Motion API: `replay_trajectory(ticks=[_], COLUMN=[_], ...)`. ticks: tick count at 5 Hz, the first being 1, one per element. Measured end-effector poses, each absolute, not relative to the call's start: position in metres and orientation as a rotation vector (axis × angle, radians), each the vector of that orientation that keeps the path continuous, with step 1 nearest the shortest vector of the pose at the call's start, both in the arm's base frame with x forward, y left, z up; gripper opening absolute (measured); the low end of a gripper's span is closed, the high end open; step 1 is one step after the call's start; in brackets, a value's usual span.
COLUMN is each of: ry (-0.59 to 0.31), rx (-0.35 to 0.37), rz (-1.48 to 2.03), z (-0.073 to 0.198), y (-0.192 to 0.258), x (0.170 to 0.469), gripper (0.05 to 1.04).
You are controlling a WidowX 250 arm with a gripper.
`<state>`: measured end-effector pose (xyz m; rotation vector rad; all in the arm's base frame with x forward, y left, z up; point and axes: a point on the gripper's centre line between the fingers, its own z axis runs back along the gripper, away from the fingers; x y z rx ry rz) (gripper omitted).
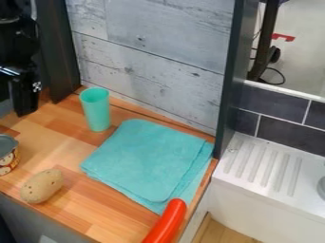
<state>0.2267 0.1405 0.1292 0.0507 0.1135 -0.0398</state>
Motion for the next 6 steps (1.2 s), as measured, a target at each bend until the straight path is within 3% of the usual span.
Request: replay_trajectory(ticks=[1, 2, 4, 5, 6], ry=[0.134, 0.14, 0.229, 0.249, 0.211], rx=[0.037, 0.01, 0.111, 0.106, 0.126], rz=[-0.044, -0.039, 0.024, 0.026, 0.008], z=[0.122, 0.113, 0.087, 0.067, 0.057], y=[0.14, 0.163, 0.192, 0.206, 0.216], x=[0.225, 0.185, 0.137, 0.134, 0.143], gripper=[1.007, 1.007, 1.007, 1.007, 1.007])
